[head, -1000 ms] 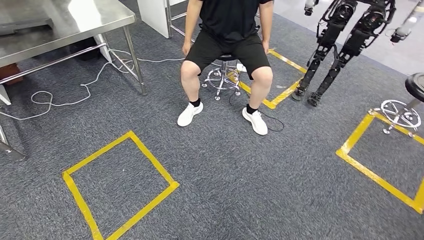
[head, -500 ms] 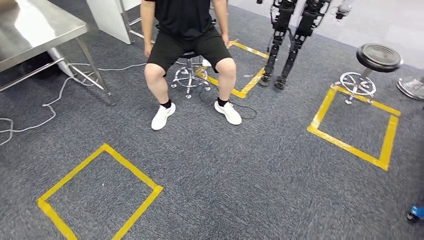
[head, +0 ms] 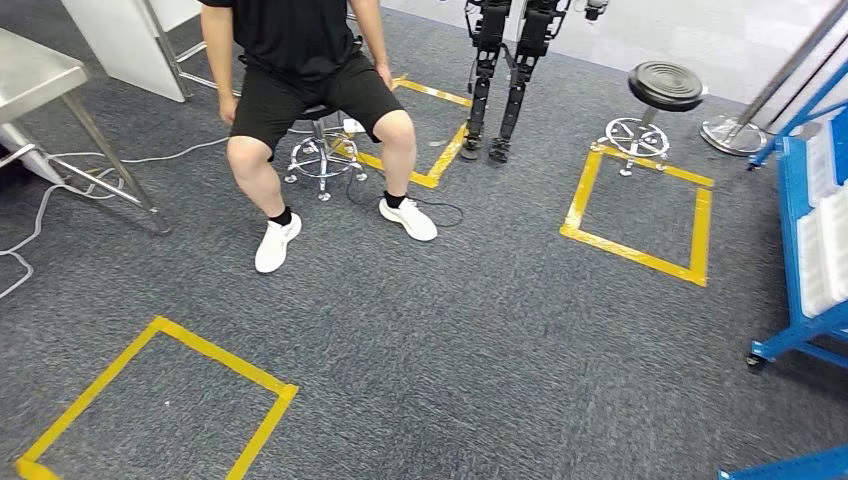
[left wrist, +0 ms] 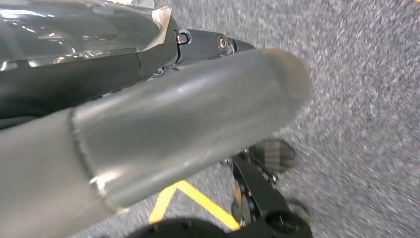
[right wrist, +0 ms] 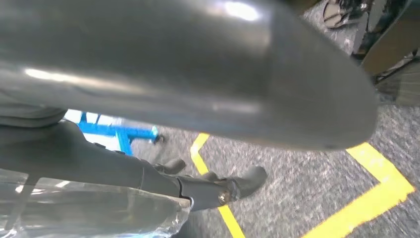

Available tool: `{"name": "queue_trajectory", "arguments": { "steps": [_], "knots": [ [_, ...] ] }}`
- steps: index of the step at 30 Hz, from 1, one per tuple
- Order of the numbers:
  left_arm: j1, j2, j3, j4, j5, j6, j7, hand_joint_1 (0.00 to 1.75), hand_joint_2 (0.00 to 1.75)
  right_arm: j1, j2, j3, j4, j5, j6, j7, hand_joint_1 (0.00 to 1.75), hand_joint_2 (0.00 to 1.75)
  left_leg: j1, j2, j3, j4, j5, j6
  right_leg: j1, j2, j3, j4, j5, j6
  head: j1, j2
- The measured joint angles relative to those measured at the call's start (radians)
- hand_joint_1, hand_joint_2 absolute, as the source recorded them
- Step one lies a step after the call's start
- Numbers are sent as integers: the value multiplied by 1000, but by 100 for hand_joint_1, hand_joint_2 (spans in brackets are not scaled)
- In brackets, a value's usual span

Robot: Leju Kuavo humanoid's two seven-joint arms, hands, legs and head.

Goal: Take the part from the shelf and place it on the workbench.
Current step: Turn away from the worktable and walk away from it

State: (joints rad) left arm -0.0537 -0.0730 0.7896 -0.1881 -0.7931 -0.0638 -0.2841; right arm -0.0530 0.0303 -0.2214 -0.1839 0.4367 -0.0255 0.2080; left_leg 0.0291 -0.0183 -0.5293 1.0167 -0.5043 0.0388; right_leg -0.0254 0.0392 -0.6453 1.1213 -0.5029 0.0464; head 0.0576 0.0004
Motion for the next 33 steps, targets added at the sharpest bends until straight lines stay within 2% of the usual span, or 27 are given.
{"name": "queue_trajectory", "arguments": {
  "steps": [1,2,3,4,5,6,7,8,9,10,11,12,14,15,16,17,18,19,20,21,22,23,25,27,29,31,33],
  "knots": [
    [1,1,0,0,0,4,0,0,0,-2,1,0,0,1,-1,0,0,0,-2,16,-1,0,0,3,1,-18,-35,70,-32,-3,2,0],
    [2,1,1,0,0,7,-1,0,0,-3,1,0,0,2,-3,-1,0,0,-4,32,-2,0,0,3,0,-25,-66,134,-56,-2,2,0],
    [3,1,1,0,0,10,-2,0,0,-3,1,0,0,3,-5,-1,0,0,-5,46,-3,0,0,3,-1,-27,-84,174,-67,2,2,0],
    [2,1,1,0,0,13,-4,0,0,-1,0,0,0,4,-6,-1,0,0,-7,59,-3,0,0,3,-1,-29,-80,173,-63,8,2,0],
    [1,0,1,0,0,15,-6,0,0,0,-1,0,0,5,-7,-2,0,0,-7,71,-3,0,-1,2,-1,-35,-53,128,-45,16,2,0],
    [0,0,1,0,-1,18,-7,0,0,0,-2,0,0,5,-8,-2,0,0,-8,81,-1,0,-2,0,-1,-52,-11,56,-21,22,2,0],
    [0,-1,1,0,-1,20,-8,0,0,-1,-2,0,0,6,-9,-2,0,0,-10,92,2,0,-4,-4,2,-79,29,-16,1,23,2,0],
    [-1,-2,1,0,-2,24,-9,0,0,-4,-3,0,0,7,-10,-3,0,0,-13,102,6,0,-8,-9,7,-100,60,-72,18,18,2,0],
    [-1,-3,1,0,-2,27,-10,0,0,-6,-3,0,0,9,-11,-3,0,0,-16,110,10,0,-12,-15,13,-115,74,-100,27,10,1,0],
    [-2,-4,1,0,-3,30,-10,0,0,-7,-3,0,0,10,-13,-4,0,0,-17,120,14,-2,-15,-22,19,-115,75,-107,30,0,1,0],
    [-4,-5,1,-1,-4,33,-10,0,0,-7,-3,0,0,10,-14,-4,0,0,-17,130,19,-4,-17,-28,22,-103,74,-109,32,-9,1,0],
    [-6,-6,1,-1,-4,35,-10,0,0,-5,-3,0,0,11,-16,-4,0,0,-14,130,22,-3,-20,-34,16,-91,76,-112,35,-17,0,0],
    [-9,-7,1,-1,-5,41,-10,0,0,-4,-4,0,0,11,-18,-4,0,0,-9,90,12,34,-52,-42,4,-69,83,-119,43,-35,-3,0],
    [-7,-8,1,-1,-6,43,-10,0,0,-4,-4,0,0,12,-19,-4,0,0,-7,59,-9,83,-84,-44,-1,-59,86,-120,46,-44,-5,0],
    [-6,-9,1,-1,-8,46,-10,0,0,-4,-4,0,0,13,-21,-3,0,0,-7,36,-40,149,-120,-45,3,-48,85,-120,48,-50,-6,0],
    [-3,-9,1,-1,-10,47,-9,0,0,-4,-4,0,0,13,-22,-3,0,0,-7,24,-73,216,-149,-45,6,-35,84,-120,48,-53,-6,0],
    [-1,-9,1,-1,-11,49,-9,0,0,-4,-3,0,0,13,-23,-3,0,0,-7,19,-100,263,-161,-45,9,-21,84,-119,48,-54,-6,0],
    [0,-9,1,-1,-12,50,-9,0,0,-3,-3,0,0,14,-24,-3,0,0,-6,17,-111,276,-150,-45,11,-7,85,-118,48,-54,-6,0],
    [1,-9,1,-1,-13,50,-9,0,0,-2,-3,0,0,14,-25,-3,0,0,-6,15,-105,248,-120,-45,12,7,86,-117,48,-54,-7,0],
    [1,-9,1,-1,-13,50,-9,0,0,-2,-3,0,0,16,-25,-2,0,0,-4,9,-82,189,-79,-44,12,21,87,-115,48,-54,-7,0],
    [1,-9,1,-1,-14,50,-9,0,0,-2,-3,0,0,18,-26,-2,0,0,-1,-8,-55,122,-44,-42,13,34,86,-112,47,-52,-6,0],
    [0,-9,1,-1,-14,50,-9,0,0,-3,-2,0,0,20,-27,-2,0,0,0,-22,-34,67,-20,-39,16,46,83,-108,46,-49,-6,0],
    [-2,-10,2,-1,-14,51,-8,0,0,-3,-2,0,0,26,-28,-3,0,0,-3,-38,-17,21,-7,-30,20,62,74,-106,47,-38,-6,0],
    [-4,-12,2,-1,-14,52,-6,0,0,1,-4,0,0,30,-29,-3,0,0,-8,-19,-16,14,1,-14,20,71,64,-108,51,-25,-6,0],
    [-6,-15,4,-1,-13,53,-6,0,0,2,-4,0,0,32,-30,-3,0,0,-8,2,-13,2,11,4,19,37,41,-72,32,-21,-4,0],
    [-5,-16,9,-1,-13,54,-6,0,0,-2,-4,0,0,35,-30,-6,0,0,-10,26,-14,-3,15,14,16,-11,-14,38,-22,-27,-2,0],
    [-4,-16,13,-1,-13,55,-6,0,0,-3,-4,0,0,38,-30,-8,0,0,-13,53,-16,-3,14,15,11,-25,-73,158,-68,-24,-1,0]
  ]
}}
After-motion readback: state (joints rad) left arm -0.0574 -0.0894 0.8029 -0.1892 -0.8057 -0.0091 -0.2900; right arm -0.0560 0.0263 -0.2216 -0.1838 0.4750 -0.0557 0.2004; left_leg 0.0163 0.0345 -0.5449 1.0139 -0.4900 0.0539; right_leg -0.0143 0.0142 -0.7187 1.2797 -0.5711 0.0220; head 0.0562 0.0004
